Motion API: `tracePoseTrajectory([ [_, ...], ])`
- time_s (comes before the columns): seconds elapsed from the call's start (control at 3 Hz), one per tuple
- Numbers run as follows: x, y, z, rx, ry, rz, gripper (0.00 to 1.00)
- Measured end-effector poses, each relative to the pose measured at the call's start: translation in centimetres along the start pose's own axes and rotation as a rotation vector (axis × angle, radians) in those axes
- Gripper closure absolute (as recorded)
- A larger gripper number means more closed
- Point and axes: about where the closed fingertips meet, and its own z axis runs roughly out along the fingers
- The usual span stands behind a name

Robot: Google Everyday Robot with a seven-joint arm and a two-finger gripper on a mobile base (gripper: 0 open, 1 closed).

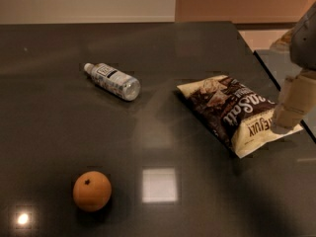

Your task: Move brown chip bag near blue plastic bottle

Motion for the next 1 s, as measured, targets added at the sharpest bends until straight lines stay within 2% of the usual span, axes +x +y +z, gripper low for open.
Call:
tracePoseTrajectory([
  [0.33,0.0,0.0,0.0,0.001,0.000,0.000,0.00],
  [1.0,1.3,-3.1,3.1,0.012,-0.015,0.083,0.00],
])
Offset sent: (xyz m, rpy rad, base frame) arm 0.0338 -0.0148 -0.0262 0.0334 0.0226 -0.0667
